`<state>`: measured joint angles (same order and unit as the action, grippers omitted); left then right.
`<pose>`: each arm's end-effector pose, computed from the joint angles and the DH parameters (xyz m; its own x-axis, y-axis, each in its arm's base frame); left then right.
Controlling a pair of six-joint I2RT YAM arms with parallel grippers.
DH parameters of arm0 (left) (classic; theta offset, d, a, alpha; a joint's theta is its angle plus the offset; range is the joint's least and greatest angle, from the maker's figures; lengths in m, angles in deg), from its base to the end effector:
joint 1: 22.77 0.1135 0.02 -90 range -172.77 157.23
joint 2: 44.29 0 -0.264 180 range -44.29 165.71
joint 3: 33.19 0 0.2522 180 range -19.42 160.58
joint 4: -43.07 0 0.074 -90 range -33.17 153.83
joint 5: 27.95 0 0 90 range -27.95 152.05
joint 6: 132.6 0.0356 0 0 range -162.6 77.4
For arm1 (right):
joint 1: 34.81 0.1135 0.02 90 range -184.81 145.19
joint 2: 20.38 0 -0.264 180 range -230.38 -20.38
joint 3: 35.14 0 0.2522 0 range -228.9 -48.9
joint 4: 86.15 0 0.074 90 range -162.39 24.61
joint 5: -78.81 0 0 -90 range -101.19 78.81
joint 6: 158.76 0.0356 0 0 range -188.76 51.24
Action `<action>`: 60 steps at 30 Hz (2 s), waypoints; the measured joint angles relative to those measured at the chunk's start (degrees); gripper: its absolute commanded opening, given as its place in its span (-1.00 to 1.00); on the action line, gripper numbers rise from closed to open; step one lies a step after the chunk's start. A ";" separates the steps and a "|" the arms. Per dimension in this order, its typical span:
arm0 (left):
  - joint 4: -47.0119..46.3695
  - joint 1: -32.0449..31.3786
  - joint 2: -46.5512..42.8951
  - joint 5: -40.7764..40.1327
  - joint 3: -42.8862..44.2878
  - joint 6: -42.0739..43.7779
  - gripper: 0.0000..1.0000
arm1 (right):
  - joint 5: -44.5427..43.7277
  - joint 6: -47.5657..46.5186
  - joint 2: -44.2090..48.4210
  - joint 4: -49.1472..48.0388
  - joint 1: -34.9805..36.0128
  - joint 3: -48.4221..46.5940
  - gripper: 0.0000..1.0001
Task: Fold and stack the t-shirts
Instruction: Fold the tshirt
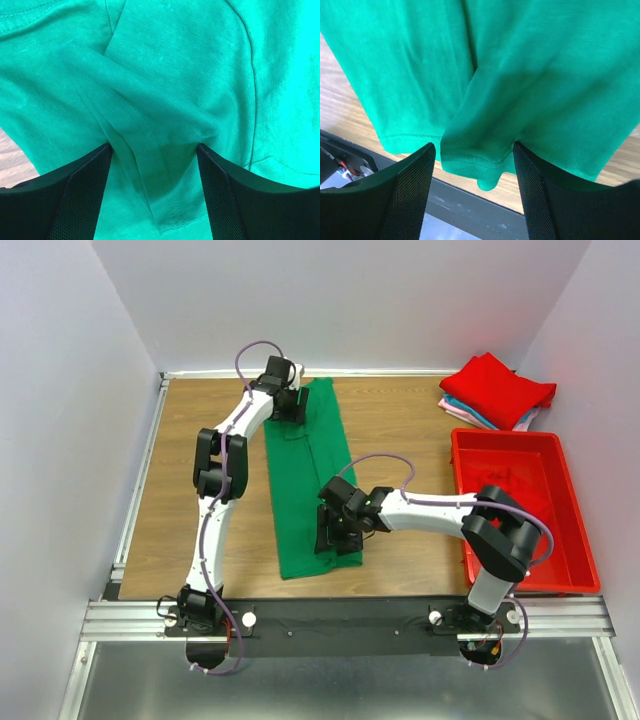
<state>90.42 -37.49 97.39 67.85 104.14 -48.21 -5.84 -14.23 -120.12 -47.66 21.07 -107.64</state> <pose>0.5276 -0.1423 0.1722 -0.7860 0.1059 -0.6091 0.2377 0.9613 -0.1395 0.1845 0.2783 0.1585 -0.9855 -0.0089 -0.1693 -0.0743 0.9203 0.3841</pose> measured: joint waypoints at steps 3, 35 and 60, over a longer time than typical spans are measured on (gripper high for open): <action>0.42 -0.55 0.74 0.26 1.29 0.44 0.54 | 0.00 0.57 -0.42 0.07 1.03 -0.50 0.43; -1.42 -7.76 -53.20 -9.57 -62.53 -12.90 0.60 | -15.91 1.36 10.08 16.06 0.90 7.61 0.23; 12.94 -23.06 -72.19 -12.07 -77.61 -33.05 0.54 | -14.67 -0.24 12.66 9.79 0.68 11.89 -0.96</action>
<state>103.36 -60.55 25.20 55.78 26.53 -81.26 -20.51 -14.47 -107.47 -37.87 21.75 -95.75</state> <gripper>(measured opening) 0.801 0.023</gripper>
